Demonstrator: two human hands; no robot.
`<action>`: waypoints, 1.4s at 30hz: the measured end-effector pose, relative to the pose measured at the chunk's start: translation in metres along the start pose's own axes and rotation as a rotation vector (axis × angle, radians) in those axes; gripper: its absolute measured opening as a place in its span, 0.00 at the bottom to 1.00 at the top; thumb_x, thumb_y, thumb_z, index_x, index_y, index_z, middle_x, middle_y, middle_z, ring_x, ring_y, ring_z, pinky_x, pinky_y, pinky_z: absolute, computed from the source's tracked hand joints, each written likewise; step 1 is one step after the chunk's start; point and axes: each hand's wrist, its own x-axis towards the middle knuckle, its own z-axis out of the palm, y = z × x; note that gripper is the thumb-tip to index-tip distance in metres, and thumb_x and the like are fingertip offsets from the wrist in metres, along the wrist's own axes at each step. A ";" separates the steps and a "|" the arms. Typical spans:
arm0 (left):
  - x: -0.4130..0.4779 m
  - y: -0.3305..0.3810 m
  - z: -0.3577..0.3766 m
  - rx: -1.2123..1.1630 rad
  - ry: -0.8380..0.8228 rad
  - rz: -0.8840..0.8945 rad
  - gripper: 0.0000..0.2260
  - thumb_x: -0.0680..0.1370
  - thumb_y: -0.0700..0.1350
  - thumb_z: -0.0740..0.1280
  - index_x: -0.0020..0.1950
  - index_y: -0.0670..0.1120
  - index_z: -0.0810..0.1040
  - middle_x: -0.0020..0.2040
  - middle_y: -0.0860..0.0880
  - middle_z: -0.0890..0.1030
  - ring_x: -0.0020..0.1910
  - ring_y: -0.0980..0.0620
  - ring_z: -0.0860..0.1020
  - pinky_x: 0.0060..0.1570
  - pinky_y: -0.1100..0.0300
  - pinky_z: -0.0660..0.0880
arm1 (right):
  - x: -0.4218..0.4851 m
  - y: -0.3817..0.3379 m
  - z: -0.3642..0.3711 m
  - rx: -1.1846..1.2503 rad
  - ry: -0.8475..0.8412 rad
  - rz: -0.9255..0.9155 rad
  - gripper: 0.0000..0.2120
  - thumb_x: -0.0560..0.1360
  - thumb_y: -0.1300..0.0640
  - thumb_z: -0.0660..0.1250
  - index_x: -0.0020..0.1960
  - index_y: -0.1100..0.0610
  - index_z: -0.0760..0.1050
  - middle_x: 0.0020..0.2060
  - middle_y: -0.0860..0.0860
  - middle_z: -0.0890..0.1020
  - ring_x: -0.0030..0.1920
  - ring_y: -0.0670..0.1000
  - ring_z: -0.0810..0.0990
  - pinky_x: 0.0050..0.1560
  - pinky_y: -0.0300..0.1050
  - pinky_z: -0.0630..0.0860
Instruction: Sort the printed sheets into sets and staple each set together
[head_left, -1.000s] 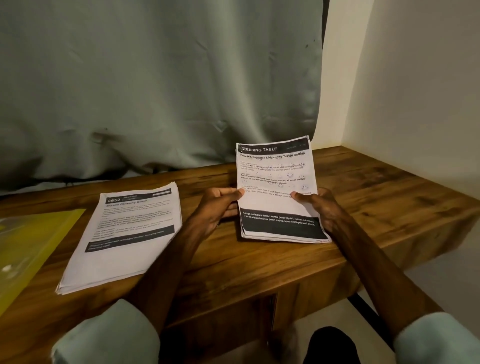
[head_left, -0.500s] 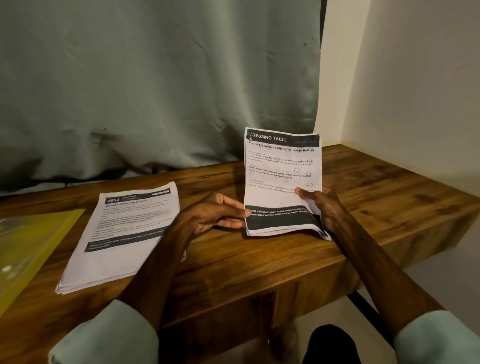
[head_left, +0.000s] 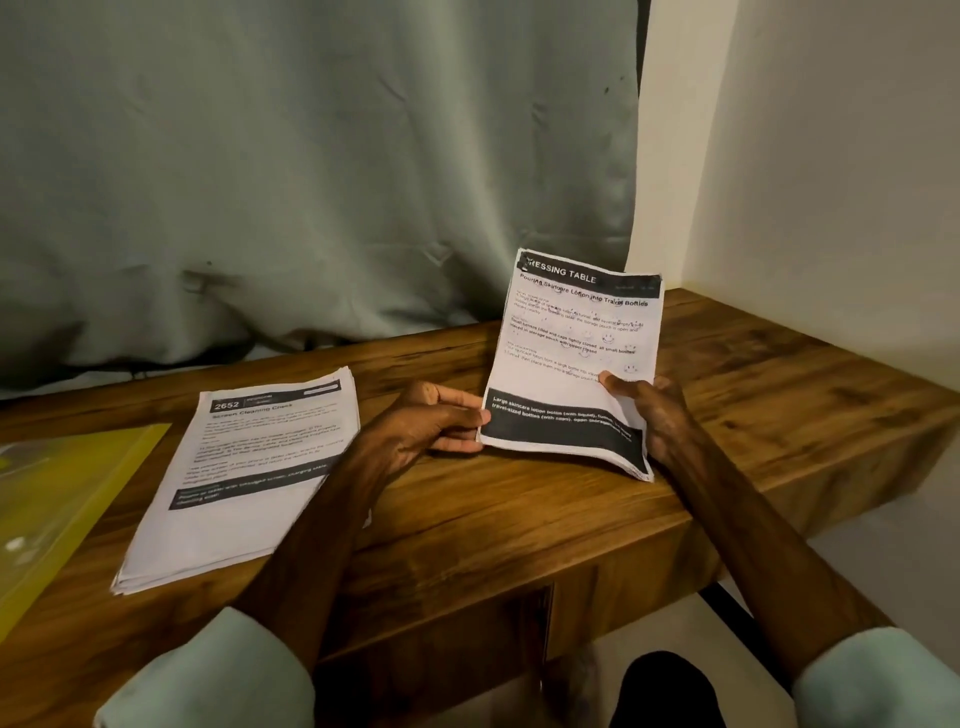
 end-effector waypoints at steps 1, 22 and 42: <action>-0.001 -0.001 0.000 0.035 -0.015 -0.046 0.12 0.75 0.35 0.75 0.58 0.35 0.82 0.52 0.38 0.86 0.45 0.46 0.87 0.44 0.57 0.85 | 0.000 0.001 0.000 -0.004 0.014 -0.015 0.16 0.73 0.68 0.75 0.60 0.60 0.82 0.51 0.54 0.88 0.50 0.55 0.88 0.46 0.47 0.84; -0.014 0.011 -0.012 -0.140 -0.312 0.082 0.17 0.76 0.35 0.68 0.65 0.37 0.79 0.62 0.35 0.82 0.58 0.40 0.84 0.55 0.51 0.83 | -0.005 -0.001 0.001 -0.039 -0.090 -0.010 0.18 0.74 0.66 0.75 0.63 0.62 0.81 0.54 0.56 0.87 0.54 0.58 0.87 0.50 0.50 0.84; -0.004 0.011 -0.049 -0.206 0.276 0.256 0.08 0.79 0.39 0.71 0.57 0.40 0.83 0.52 0.44 0.87 0.50 0.49 0.87 0.45 0.58 0.84 | -0.023 -0.002 0.030 -0.292 -0.402 0.055 0.15 0.74 0.66 0.74 0.60 0.60 0.82 0.54 0.56 0.87 0.54 0.59 0.87 0.48 0.51 0.84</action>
